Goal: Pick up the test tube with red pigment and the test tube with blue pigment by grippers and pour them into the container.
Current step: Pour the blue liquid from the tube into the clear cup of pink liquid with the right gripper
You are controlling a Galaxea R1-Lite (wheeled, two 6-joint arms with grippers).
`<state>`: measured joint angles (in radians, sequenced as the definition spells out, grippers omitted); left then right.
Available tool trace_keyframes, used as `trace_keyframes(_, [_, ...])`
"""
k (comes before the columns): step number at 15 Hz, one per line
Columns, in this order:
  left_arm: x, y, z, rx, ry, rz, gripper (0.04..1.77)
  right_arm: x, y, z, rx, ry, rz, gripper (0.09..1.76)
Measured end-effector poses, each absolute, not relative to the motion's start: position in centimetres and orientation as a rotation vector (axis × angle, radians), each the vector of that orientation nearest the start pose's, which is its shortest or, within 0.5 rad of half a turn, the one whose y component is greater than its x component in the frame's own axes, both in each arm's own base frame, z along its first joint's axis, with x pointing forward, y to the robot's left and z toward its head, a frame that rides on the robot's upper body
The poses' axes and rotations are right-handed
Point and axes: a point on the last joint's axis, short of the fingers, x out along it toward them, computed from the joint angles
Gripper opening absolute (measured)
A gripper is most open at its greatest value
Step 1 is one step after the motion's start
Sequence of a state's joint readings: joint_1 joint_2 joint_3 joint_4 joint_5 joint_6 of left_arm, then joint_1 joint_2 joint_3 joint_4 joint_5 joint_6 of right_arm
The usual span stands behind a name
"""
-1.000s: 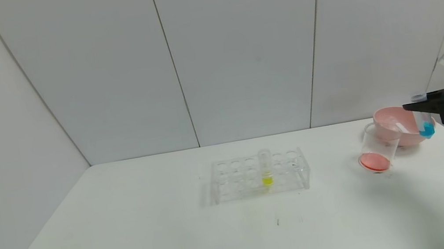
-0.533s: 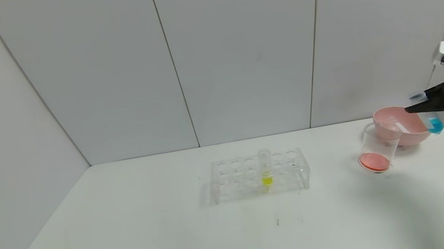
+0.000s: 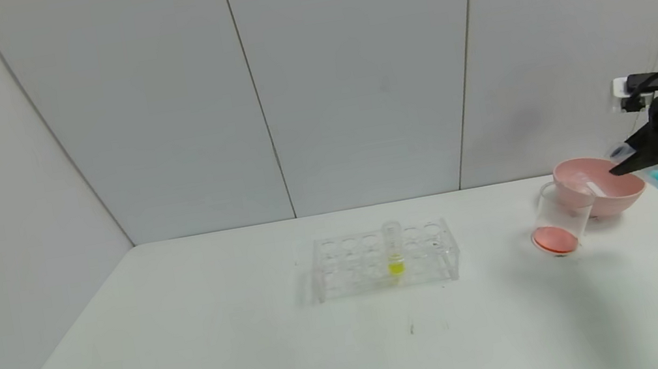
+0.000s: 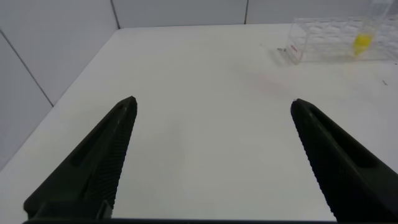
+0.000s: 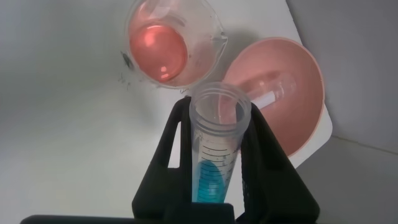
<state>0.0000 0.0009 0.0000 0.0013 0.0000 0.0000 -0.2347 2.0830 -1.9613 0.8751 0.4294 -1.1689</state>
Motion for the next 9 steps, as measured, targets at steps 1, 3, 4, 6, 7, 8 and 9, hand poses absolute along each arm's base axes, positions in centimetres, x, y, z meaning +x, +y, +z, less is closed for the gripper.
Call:
trace_keyframes(1, [-2.3, 0.0, 7.5, 0.000, 0.002, 0.000, 1.76, 37.9, -7.6, 22.8, -0.762, 0.711, 0.695, 0.51])
trace_keyframes(3, [-2.3, 0.0, 7.5, 0.000, 0.002, 0.000, 1.76, 38.5, -6.7, 22.3, -0.768, 0.718, 0.720, 0.51])
trace_keyframes(4, [-2.3, 0.0, 7.5, 0.000, 0.002, 0.000, 1.76, 38.7, -6.3, 22.1, -0.783, 0.730, 0.719, 0.51])
trace_keyframes(6, [-2.3, 0.0, 7.5, 0.000, 0.002, 0.000, 1.76, 39.1, -5.5, 21.9, -0.824, 0.754, 0.706, 0.51])
trace_keyframes(7, [-2.3, 0.0, 7.5, 0.000, 0.002, 0.000, 1.76, 39.3, -5.1, 21.9, -0.844, 0.764, 0.700, 0.51])
trace_keyframes(8, [-2.3, 0.0, 7.5, 0.000, 0.002, 0.000, 1.76, 39.3, -4.8, 21.9, -0.878, 0.780, 0.684, 0.51])
trace_keyframes(9, [-2.3, 0.0, 7.5, 0.000, 0.002, 0.000, 1.76, 39.4, -4.6, 21.9, -0.917, 0.801, 0.662, 0.51])
